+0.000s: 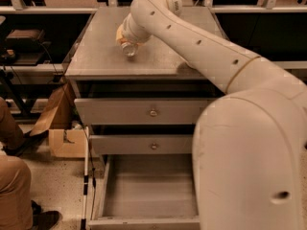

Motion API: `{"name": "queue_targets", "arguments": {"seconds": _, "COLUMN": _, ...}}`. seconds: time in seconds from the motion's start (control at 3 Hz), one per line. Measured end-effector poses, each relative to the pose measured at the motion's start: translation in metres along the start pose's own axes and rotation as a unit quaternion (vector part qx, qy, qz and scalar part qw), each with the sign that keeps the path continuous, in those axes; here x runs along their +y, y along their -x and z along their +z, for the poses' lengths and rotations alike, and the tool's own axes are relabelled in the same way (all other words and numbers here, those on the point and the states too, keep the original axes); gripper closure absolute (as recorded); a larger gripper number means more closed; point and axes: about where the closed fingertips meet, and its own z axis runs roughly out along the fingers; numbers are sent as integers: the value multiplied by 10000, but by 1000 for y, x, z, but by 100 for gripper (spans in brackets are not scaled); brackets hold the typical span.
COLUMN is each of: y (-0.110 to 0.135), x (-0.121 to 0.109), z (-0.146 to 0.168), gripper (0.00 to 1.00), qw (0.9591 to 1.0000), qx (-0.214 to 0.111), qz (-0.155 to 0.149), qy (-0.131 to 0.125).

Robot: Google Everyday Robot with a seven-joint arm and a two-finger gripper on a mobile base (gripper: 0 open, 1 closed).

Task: Place coke can into bottom drawer

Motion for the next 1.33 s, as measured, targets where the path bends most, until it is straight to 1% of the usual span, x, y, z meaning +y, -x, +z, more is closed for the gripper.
{"name": "queue_targets", "arguments": {"seconds": 0.33, "y": -11, "x": -3, "z": -41, "gripper": 100, "qw": 9995, "qx": -146, "qz": -134, "qy": 235}}
{"name": "queue_targets", "arguments": {"seconds": 0.67, "y": -17, "x": 2, "z": -74, "gripper": 100, "qw": 9986, "qx": -230, "qz": -305, "qy": 368}}
{"name": "queue_targets", "arguments": {"seconds": 1.0, "y": -26, "x": 7, "z": -102, "gripper": 100, "qw": 9970, "qx": -210, "qz": -556, "qy": 497}}
{"name": "queue_targets", "arguments": {"seconds": 1.33, "y": -42, "x": 9, "z": -122, "gripper": 100, "qw": 9940, "qx": -107, "qz": -904, "qy": 612}}
